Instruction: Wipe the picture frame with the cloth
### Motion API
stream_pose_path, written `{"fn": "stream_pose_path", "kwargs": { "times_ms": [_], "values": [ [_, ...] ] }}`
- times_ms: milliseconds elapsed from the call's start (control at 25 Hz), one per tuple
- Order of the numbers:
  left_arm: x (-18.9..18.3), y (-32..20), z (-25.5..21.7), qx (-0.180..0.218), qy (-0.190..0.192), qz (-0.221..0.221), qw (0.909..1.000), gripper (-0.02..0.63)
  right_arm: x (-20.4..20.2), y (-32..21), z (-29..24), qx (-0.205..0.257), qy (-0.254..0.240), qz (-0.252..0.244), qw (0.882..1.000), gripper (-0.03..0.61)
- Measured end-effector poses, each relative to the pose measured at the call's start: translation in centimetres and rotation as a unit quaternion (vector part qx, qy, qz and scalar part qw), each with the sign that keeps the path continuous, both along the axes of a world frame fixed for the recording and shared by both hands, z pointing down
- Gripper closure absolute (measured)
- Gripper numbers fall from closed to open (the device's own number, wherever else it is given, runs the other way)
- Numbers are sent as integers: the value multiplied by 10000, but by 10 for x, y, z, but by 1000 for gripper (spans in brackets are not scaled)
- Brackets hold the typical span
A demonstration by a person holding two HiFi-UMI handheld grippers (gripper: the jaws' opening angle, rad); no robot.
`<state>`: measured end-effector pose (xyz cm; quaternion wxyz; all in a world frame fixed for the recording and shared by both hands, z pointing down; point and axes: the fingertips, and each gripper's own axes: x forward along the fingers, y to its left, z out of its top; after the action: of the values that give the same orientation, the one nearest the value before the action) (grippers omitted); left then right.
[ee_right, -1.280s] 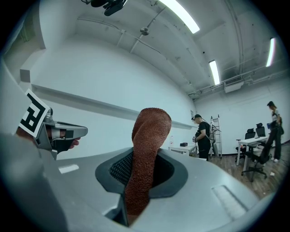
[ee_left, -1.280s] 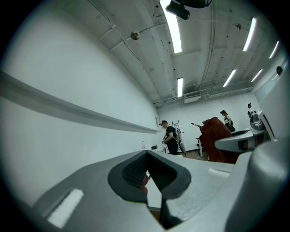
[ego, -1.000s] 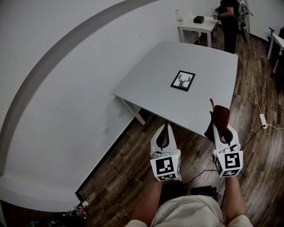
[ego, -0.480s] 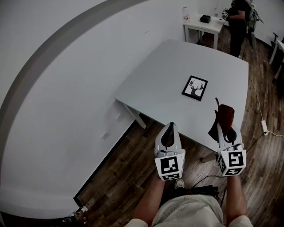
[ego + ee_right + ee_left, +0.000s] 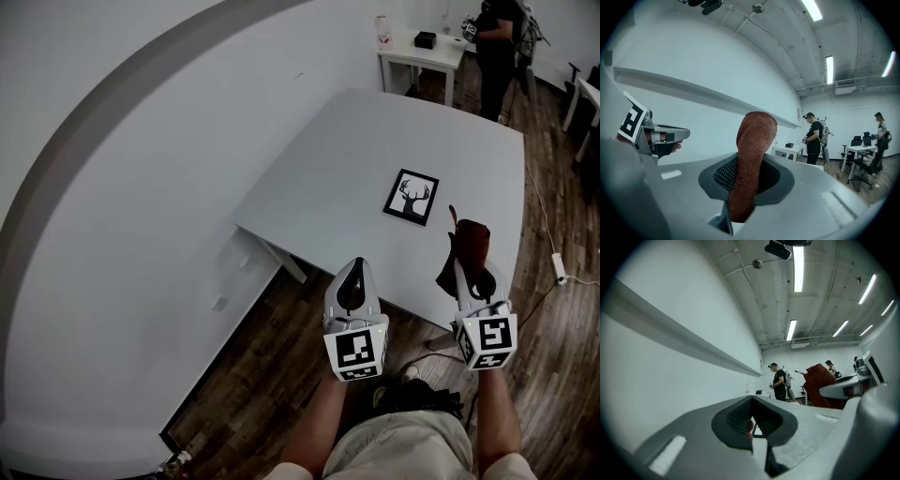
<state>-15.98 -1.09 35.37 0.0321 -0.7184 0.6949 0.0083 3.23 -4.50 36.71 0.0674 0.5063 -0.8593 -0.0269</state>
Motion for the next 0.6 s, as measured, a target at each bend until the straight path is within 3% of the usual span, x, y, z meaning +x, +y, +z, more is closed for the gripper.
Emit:
{"fn": "stream_pose_path", "kwargs": {
  "times_ms": [240, 600],
  "values": [
    [3, -37, 0, 16, -140, -17, 9999, 614, 1, -37, 11, -35, -86, -27, 10000, 483],
    [25, -130, 9, -165, -242, -111, 9995, 614, 21, -135, 37, -327, -322, -33, 9989, 483]
  ]
}}
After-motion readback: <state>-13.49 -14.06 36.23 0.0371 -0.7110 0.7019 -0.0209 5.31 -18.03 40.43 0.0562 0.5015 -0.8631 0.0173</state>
